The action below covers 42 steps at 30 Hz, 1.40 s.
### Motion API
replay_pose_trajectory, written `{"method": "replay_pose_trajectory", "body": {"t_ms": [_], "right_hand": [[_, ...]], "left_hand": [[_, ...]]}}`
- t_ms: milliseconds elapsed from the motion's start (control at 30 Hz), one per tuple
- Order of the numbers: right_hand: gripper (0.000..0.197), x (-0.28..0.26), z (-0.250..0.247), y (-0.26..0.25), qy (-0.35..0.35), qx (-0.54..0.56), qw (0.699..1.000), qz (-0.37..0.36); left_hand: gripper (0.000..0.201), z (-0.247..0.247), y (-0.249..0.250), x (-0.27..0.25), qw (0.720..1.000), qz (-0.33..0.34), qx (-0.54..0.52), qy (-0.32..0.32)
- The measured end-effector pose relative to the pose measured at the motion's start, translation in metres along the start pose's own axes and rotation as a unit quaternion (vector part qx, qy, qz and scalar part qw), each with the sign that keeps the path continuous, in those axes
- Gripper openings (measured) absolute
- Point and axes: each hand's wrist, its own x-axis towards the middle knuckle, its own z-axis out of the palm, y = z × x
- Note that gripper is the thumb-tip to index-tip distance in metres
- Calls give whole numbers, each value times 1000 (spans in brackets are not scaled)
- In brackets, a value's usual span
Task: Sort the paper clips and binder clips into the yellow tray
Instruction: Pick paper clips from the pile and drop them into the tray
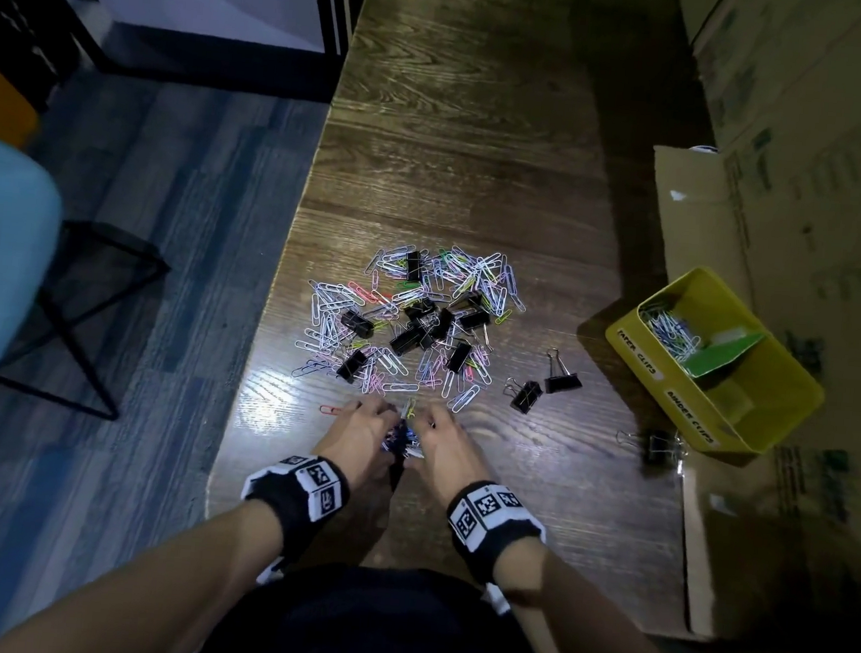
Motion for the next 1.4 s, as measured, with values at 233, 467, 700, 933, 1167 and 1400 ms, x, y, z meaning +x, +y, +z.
{"method": "replay_pose_trajectory", "body": {"t_ms": [233, 467, 700, 933, 1167, 1400], "right_hand": [[41, -1, -6, 17, -37, 60, 997, 29], [27, -2, -12, 30, 23, 166, 983, 69], [15, -9, -24, 46, 72, 387, 908, 143], [22, -29, -61, 54, 196, 596, 767, 139], [26, -64, -126, 82, 311, 618, 720, 49], [30, -89, -183, 132, 448, 624, 640, 0]], "left_hand": [[27, -12, -21, 7, 995, 95, -34, -11], [23, -25, -27, 15, 993, 77, -87, -21], [16, -45, -26, 18, 936, -28, -335, -107], [17, -94, -3, 32, 859, -14, -503, -100], [9, -146, 73, 70, 821, 40, -561, -93], [10, -164, 184, 143, 778, 97, -610, -117]]}}
